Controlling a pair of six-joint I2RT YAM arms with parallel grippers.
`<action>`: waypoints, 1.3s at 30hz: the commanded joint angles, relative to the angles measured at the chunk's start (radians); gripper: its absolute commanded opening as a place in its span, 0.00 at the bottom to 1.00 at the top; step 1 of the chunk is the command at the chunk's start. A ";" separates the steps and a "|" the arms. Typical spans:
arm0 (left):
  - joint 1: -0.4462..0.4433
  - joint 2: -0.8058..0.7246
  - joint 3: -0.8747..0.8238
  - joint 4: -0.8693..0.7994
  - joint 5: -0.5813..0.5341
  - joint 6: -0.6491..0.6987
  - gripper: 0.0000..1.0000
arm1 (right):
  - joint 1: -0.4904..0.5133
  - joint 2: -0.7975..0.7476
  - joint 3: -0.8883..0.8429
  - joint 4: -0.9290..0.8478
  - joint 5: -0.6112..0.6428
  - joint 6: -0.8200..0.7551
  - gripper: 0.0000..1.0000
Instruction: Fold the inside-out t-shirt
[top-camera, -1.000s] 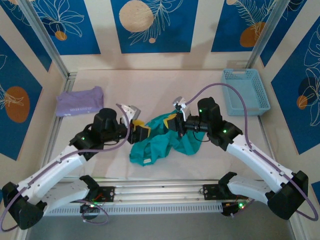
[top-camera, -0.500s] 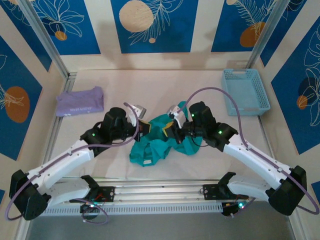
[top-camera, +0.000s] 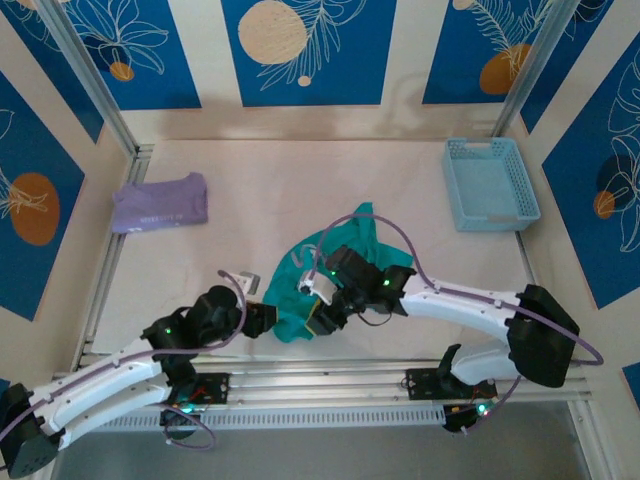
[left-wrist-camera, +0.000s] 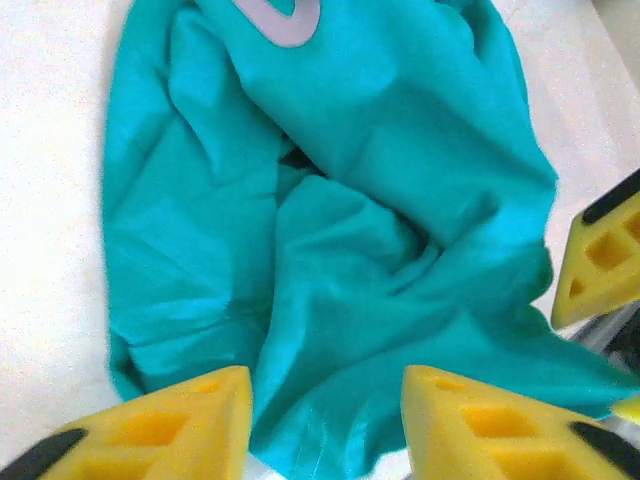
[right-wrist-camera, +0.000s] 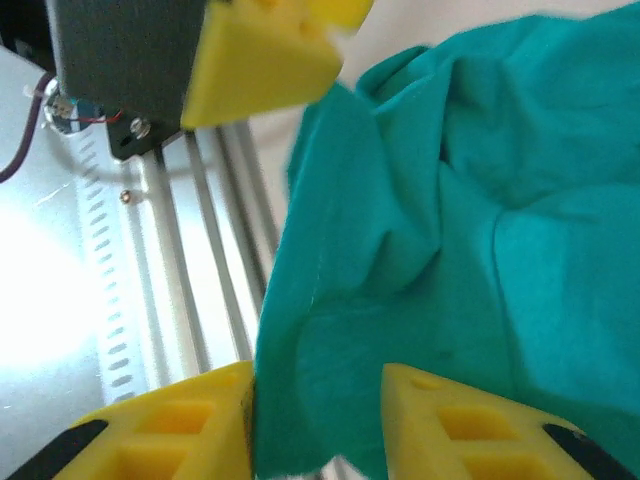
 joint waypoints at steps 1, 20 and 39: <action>-0.007 -0.065 0.012 -0.056 -0.063 0.000 0.58 | -0.012 -0.051 0.033 0.011 -0.021 -0.009 0.42; 0.306 0.792 0.336 0.267 0.164 0.154 0.76 | -0.470 0.311 0.224 -0.026 0.397 0.259 0.66; 0.429 0.825 0.456 0.424 0.244 0.212 0.00 | -0.555 0.274 0.418 0.118 0.409 0.119 0.00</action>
